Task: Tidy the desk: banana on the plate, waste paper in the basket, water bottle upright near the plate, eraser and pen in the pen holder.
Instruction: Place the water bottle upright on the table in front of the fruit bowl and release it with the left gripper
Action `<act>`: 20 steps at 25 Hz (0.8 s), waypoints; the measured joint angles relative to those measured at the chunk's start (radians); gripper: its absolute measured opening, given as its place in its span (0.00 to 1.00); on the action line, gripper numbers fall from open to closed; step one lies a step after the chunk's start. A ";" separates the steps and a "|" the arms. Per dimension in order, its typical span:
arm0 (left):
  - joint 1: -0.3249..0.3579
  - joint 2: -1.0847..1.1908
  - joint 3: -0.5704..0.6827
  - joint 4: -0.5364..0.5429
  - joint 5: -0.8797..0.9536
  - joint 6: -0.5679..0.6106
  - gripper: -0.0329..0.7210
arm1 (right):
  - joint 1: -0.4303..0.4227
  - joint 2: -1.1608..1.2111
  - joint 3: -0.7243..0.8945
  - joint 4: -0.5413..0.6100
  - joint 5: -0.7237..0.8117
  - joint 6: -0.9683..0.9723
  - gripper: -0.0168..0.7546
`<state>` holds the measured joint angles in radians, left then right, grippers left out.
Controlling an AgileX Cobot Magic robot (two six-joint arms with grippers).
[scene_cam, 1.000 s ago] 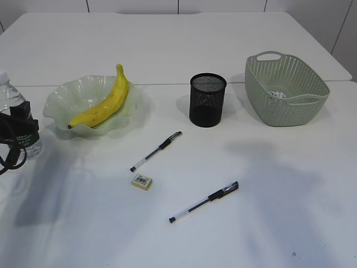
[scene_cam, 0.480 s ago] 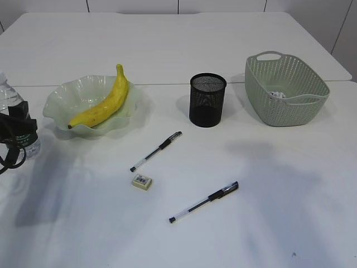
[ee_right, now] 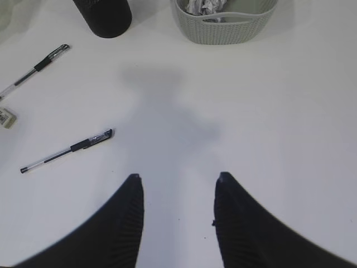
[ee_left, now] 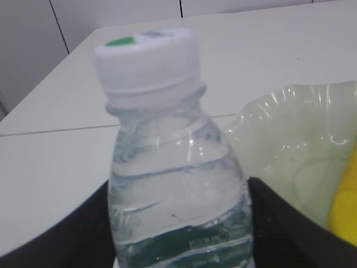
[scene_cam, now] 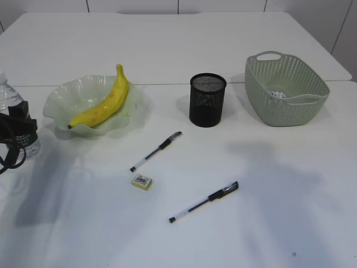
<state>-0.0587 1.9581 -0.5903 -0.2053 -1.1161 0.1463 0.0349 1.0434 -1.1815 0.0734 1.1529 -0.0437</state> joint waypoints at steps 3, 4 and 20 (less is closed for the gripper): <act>0.000 0.000 0.000 0.015 0.000 0.002 0.65 | 0.000 0.000 0.000 0.000 0.000 0.000 0.43; 0.000 0.000 0.000 0.019 0.000 0.002 0.65 | 0.000 0.000 0.000 0.000 0.000 0.000 0.43; 0.000 0.000 0.000 0.030 0.002 0.002 0.70 | 0.000 0.000 0.000 0.000 0.000 0.000 0.43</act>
<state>-0.0587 1.9581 -0.5903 -0.1748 -1.1144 0.1478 0.0349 1.0434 -1.1815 0.0734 1.1529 -0.0437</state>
